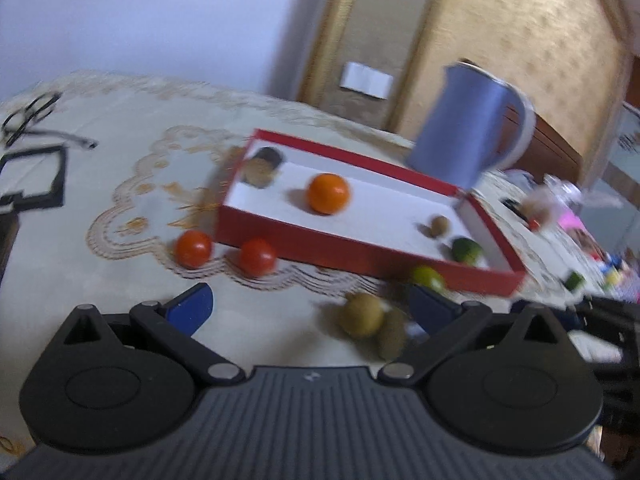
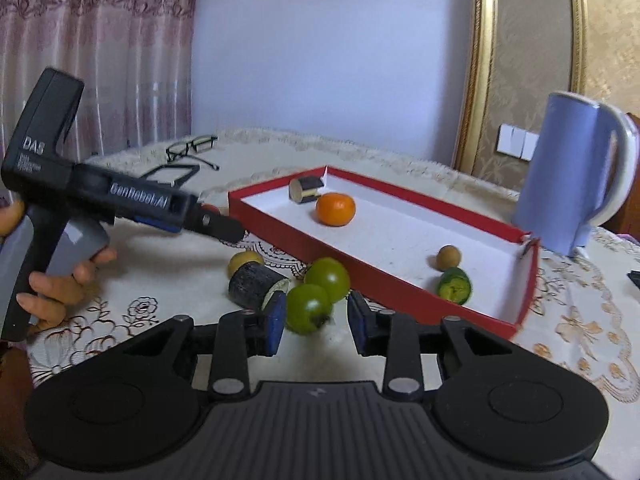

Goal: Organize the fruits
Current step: 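Grasp a second dark cylindrical slice with the left tool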

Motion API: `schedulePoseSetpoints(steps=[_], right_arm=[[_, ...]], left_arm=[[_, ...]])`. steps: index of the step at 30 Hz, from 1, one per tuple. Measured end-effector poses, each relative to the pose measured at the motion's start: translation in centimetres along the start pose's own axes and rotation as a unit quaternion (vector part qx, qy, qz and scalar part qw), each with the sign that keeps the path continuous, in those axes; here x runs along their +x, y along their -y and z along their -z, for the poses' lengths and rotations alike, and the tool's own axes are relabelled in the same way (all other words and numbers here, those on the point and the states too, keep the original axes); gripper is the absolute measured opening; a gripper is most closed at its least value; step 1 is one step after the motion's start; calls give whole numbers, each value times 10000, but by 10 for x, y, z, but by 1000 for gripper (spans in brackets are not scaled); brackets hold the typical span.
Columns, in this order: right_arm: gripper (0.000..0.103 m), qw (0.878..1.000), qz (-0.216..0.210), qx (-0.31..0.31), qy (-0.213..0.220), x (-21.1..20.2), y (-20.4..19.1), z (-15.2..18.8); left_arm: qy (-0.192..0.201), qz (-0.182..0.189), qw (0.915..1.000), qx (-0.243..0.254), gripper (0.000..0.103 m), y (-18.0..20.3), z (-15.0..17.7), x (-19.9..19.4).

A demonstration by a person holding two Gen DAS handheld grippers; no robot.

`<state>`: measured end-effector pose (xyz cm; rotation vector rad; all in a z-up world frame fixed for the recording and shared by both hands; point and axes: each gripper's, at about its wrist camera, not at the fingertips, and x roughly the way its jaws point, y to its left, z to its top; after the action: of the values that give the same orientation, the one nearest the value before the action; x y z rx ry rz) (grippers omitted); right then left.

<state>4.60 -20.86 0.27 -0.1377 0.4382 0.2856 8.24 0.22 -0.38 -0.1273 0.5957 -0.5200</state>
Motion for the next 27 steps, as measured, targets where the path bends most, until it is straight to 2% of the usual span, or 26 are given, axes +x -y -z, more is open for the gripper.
schedulePoseSetpoints(steps=[4,7,9,10,11,13,14,17,20,23,27], right_arm=[[33,10000,47,75,15,-8,3,7],[34,9996,192,193,-27,-3,10,8],[42,9989,292,372,-27,-2,15,7],[58,9983,349,476,3,-3,18,7],[80,9975,437,549,40,-5,19,7],[96,9942,881,609,119,-9,20,9],[100,9915,1134,603,186,-11,19,11],[102,9855,1484,805,181,-15,25,15],[103,9811,1488,1223,182,-18,37,19],[103,9760,1635,1387,370,-24,44,27],[103,9762,1549,1410,552,-30,45,33]], left_arm=[[157,87,9970,756,103,27,13,-12],[340,-87,9887,1457,103,51,22,-16],[393,-172,9825,1814,103,65,27,-15],[375,-133,9810,1901,102,69,28,-13],[347,-31,9801,1956,102,72,29,-13],[308,84,9792,2003,95,78,29,-10],[268,116,9789,2020,93,80,29,-8],[179,40,9782,2069,83,85,30,1],[30,12,9785,2061,65,85,31,9],[68,-27,9787,2050,61,85,30,12],[79,35,9798,1996,50,84,26,14]])
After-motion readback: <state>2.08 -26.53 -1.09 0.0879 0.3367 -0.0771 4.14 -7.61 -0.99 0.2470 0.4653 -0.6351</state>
